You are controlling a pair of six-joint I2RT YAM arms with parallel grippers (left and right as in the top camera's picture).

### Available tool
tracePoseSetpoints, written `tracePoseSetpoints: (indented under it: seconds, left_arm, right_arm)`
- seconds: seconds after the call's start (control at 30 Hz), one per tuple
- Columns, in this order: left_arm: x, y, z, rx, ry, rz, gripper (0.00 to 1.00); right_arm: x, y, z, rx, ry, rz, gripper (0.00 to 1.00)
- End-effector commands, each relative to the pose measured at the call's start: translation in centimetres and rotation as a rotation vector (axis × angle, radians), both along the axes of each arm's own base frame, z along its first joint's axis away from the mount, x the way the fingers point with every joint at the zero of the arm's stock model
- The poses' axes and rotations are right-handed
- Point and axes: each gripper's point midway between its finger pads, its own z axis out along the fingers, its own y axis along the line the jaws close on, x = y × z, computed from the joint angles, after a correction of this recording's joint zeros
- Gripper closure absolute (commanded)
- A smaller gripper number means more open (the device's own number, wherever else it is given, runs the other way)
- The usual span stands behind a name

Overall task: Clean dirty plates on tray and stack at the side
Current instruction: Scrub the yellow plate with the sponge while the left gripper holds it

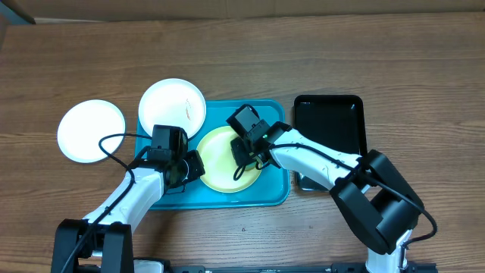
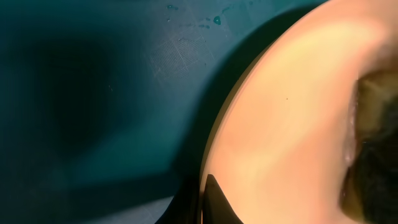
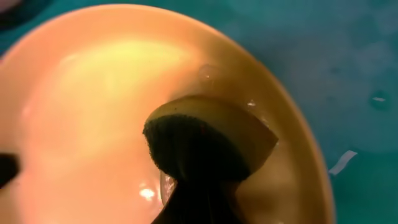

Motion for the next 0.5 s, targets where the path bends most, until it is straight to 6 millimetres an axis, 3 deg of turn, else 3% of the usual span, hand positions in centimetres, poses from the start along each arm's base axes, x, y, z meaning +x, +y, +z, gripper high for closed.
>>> tracePoseSetpoints:
  seconds: [0.0, 0.2, 0.47]
  left_arm:
    - [-1.0, -0.1, -0.9, 0.0, 0.041, -0.002, 0.96]
    - [-1.1, -0.1, -1.0, 0.0, 0.043, -0.003, 0.96]
    - [-1.1, -0.1, -1.0, 0.003, 0.041, -0.009, 0.96]
  right_arm:
    - [-2.9, 2.7, -1.4, 0.096, 0.138, 0.034, 0.96]
    - [-2.2, 3.8, -0.5, 0.136, 0.098, 0.044, 0.96]
    - [1.8, 2.3, 5.0, 0.181, 0.055, 0.023, 0.96]
